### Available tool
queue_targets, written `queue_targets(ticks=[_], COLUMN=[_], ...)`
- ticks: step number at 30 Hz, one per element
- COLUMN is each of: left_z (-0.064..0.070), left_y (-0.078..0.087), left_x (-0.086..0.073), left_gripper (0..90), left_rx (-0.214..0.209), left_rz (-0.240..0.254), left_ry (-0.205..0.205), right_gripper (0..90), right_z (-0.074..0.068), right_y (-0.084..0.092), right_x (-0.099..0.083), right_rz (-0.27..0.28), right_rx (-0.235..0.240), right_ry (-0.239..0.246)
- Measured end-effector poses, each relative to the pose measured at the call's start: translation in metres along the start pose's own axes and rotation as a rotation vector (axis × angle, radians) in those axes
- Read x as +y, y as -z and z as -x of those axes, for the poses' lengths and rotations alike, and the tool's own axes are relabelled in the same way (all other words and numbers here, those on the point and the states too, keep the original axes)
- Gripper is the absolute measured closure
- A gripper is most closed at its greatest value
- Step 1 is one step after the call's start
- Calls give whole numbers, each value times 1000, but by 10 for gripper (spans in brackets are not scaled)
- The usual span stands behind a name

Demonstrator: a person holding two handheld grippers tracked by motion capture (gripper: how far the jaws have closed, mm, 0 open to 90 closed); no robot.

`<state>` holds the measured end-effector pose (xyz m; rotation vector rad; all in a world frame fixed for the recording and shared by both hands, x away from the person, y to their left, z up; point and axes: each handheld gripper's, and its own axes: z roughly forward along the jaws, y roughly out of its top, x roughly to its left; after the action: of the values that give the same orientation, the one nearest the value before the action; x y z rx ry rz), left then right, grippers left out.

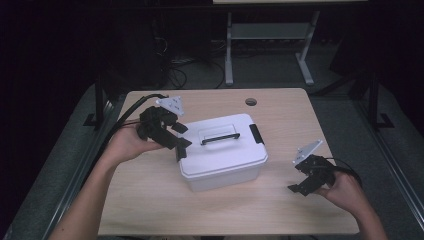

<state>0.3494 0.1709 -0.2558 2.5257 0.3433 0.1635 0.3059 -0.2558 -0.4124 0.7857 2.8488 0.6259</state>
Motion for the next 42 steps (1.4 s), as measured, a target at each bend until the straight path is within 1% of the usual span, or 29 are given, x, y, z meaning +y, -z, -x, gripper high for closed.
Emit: queue_targets(ticks=[5,9,14,17,18,20,23,28,34,36,42], left_z=[-2,-2,-3,-3,-3,-3,-3,-4,-4,-4,-4], left_y=[6,9,10,11,12,12,14,18,21,21,21], left_x=[-7,-11,-15,-18,-19,-20,-22,-26,-34,-38,-48], left_gripper=[460,457,447,442,442,441,431,428,424,423,423], left_rx=[12,13,17,20,18,19,23,26,31,33,38], left_rz=[3,9,11,17,12,19,15,23,25,29,17], left_ry=[14,16,22,25,23,28,31,38,47,56,66], right_gripper=[208,209,210,209,209,210,209,209,210,209,210], right_z=[1,1,1,1,1,0,1,1,1,1,0], right_y=[-1,-1,-2,-1,-1,-1,-1,-1,-1,-1,-1], right_x=[1,1,2,2,2,2,2,2,3,3,3], right_rz=[-6,-7,-14,-6,-7,-10,-11,-12,-16,-17,-22], right_rx=[2,2,5,1,2,3,4,1,4,4,6], right_ry=[0,1,0,-2,-2,1,0,-2,-5,-4,-3])
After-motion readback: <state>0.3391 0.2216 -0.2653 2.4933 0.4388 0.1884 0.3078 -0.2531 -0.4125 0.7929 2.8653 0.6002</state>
